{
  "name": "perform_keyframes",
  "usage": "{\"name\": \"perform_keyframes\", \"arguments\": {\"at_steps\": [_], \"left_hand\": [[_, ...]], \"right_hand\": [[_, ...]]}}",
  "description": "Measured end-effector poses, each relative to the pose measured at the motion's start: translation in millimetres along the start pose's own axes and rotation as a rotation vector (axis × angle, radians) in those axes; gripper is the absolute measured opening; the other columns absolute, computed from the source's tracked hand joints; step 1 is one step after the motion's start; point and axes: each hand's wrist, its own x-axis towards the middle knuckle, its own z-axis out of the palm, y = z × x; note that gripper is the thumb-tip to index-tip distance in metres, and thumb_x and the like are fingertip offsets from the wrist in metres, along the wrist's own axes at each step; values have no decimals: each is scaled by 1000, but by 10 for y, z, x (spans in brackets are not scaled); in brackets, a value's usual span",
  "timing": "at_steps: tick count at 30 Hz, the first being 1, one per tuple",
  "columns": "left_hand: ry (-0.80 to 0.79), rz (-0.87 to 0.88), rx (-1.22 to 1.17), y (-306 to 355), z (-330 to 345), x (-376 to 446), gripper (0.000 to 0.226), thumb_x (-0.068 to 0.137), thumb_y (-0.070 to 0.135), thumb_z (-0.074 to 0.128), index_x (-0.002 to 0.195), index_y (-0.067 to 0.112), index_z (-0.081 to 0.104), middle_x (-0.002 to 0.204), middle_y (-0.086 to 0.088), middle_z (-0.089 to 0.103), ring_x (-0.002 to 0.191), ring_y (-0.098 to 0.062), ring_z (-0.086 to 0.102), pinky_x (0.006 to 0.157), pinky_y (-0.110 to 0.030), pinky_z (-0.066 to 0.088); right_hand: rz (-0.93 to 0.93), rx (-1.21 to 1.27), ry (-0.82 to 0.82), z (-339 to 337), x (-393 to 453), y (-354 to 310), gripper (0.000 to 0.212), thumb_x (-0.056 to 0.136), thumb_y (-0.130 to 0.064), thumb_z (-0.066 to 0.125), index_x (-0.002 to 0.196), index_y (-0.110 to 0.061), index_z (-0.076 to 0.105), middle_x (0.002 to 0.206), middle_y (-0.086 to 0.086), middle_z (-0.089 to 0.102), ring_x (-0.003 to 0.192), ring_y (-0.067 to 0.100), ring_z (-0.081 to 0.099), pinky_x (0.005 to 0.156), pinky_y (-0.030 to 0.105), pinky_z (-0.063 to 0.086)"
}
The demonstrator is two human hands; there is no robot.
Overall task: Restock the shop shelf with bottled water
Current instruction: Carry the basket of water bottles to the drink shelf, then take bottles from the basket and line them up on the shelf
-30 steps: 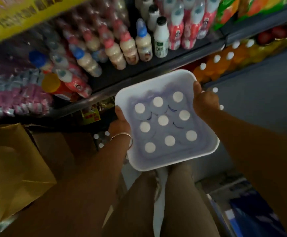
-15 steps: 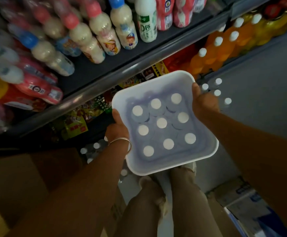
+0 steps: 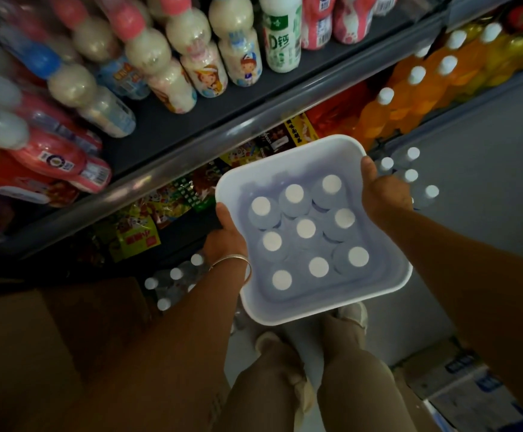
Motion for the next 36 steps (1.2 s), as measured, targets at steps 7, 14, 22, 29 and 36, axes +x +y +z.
{"name": "perform_keyframes", "arguments": {"at_steps": [7, 14, 22, 29, 36], "left_hand": [[-50, 43, 56, -2, -6, -50, 70, 98, 49, 21, 125, -8, 51, 132, -27, 49, 124, -38, 45, 103, -37, 34], [-52, 127, 221, 42, -81, -138, 61, 101, 36, 22, 116, -12, 55, 121, -29, 56, 115, -38, 51, 93, -36, 39], [140, 755, 457, 84, -141, -280, 37, 83, 3, 59, 120, -2, 55, 123, -23, 56, 115, -40, 50, 94, -49, 41], [-108, 904, 457, 111, 168, -149, 45, 82, 2, 61, 126, 5, 50, 131, -12, 53, 122, -30, 47, 102, -40, 38], [-138, 963, 484, 96, 341, -59, 50, 77, 2, 65, 125, 6, 51, 131, -12, 52, 123, -31, 47, 104, -44, 37]], "right_hand": [[9, 26, -8, -42, -48, -7, 57, 103, -13, 26, 149, -10, -9, 134, 28, 45, 119, 37, 51, 97, 42, 41], [39, 350, 174, -212, -219, -8, 39, 98, -30, 38, 117, 1, 53, 114, 24, 58, 105, 38, 51, 86, 41, 38], [-16, 499, -43, -93, -614, -135, 45, 87, -17, 61, 129, -7, 47, 129, 13, 51, 115, 30, 53, 94, 35, 43], [98, 389, -347, 269, -336, -112, 79, 81, -19, 71, 143, -12, 23, 144, 14, 36, 134, 30, 35, 108, 38, 34], [74, 374, -338, 492, -105, -100, 84, 71, -23, 80, 140, -21, 32, 133, 11, 49, 126, 30, 45, 103, 39, 40]]}}
